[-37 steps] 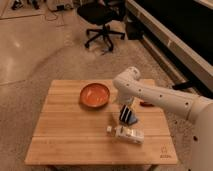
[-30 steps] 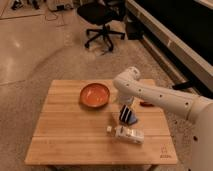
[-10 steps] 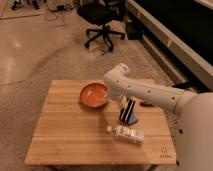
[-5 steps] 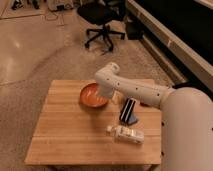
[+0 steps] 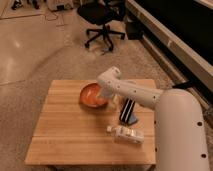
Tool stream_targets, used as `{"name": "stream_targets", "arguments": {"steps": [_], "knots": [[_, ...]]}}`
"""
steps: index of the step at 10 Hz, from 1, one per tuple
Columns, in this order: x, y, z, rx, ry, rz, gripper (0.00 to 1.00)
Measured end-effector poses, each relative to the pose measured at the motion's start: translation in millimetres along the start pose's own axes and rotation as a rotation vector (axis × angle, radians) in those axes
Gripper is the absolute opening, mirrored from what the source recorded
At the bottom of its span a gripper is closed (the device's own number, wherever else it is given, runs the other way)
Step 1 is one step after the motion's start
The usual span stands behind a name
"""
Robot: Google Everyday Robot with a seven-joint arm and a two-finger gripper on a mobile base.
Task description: Pick up the ceramic bowl
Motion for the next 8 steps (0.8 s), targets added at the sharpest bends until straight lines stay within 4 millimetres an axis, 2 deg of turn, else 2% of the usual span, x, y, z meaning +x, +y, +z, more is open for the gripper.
{"name": "stream_targets", "arguments": {"steps": [1, 3, 5, 6, 8], "knots": [[-2.2, 1.3, 4.5, -0.004, -0.014, 0.007, 0.73], [-4.1, 1.4, 6.2, -0.006, -0.050, 0.039, 0.52], [-1.8, -6.2, -2.8, 0.020, -0.066, 0.059, 0.34], [-0.6, -12.0, -10.4, 0.039, -0.073, 0.063, 0.21], [1.3, -11.6, -17.8, 0.060, -0.085, 0.073, 0.05]]}}
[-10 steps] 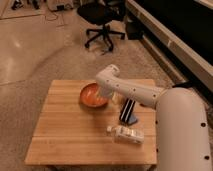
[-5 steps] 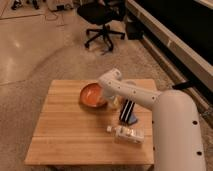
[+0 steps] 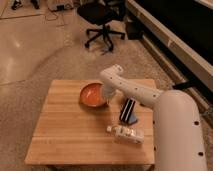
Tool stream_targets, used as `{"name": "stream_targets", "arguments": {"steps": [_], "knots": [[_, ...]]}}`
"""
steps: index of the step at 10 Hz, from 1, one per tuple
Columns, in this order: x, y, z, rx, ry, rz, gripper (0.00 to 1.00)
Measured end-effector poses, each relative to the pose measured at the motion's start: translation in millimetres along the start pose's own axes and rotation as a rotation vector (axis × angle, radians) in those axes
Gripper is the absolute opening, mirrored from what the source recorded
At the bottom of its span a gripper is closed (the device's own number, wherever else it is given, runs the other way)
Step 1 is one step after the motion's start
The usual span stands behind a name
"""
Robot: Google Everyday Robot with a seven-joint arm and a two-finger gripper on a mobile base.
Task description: Pick up the ceramic bowl
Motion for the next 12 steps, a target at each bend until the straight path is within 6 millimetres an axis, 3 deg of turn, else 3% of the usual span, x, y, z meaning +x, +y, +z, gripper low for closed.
{"name": "stream_targets", "arguments": {"steps": [1, 4, 9, 12], "knots": [[-1.0, 0.6, -3.1, 0.010, -0.012, 0.005, 0.00], [-6.6, -5.2, -17.4, 0.065, -0.059, 0.016, 0.00], [-19.3, -21.6, -75.4, 0.199, -0.101, -0.058, 0.00], [-36.6, -20.5, -93.2, 0.220, -0.135, -0.142, 0.00]]}}
